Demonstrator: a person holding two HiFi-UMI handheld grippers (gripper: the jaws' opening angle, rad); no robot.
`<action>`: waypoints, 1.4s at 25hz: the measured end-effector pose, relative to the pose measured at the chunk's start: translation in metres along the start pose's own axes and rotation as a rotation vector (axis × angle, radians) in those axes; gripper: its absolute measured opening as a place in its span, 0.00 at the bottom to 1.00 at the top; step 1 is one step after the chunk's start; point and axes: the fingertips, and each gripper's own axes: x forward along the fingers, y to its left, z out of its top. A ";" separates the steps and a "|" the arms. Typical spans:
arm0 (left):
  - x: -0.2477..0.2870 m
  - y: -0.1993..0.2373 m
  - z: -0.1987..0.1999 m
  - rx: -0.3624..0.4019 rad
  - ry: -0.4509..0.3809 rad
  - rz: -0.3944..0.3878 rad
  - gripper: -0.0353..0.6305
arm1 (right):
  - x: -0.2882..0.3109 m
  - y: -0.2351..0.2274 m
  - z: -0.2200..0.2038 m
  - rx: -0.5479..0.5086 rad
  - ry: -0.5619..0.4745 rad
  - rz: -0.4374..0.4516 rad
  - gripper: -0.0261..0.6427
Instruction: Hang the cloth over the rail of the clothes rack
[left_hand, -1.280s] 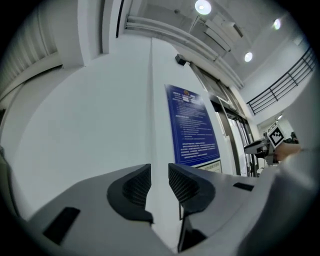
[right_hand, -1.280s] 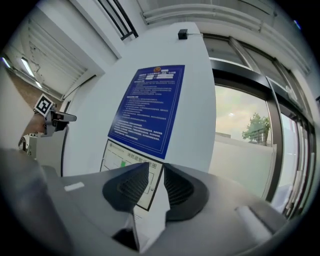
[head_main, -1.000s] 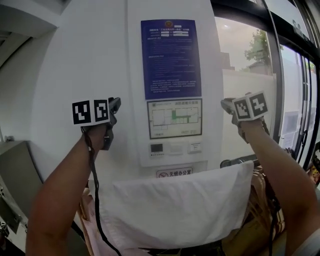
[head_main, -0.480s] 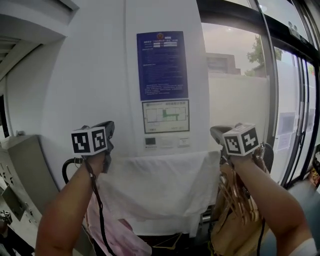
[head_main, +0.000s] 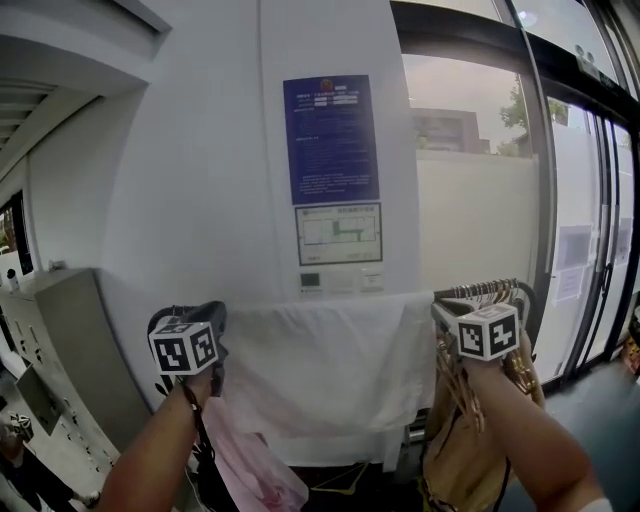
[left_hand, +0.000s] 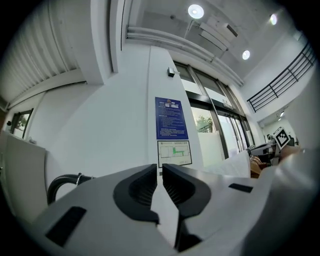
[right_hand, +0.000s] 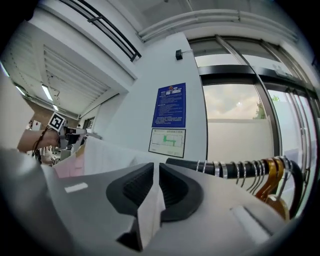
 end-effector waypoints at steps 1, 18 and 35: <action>-0.004 0.004 -0.005 -0.002 0.000 0.002 0.11 | 0.000 0.001 -0.006 0.013 0.010 0.001 0.10; 0.010 0.037 -0.055 -0.011 0.077 0.004 0.33 | 0.025 -0.005 -0.019 0.048 0.052 -0.038 0.17; 0.003 0.063 -0.045 -0.038 0.052 0.044 0.07 | 0.011 -0.016 -0.010 0.021 0.070 -0.081 0.05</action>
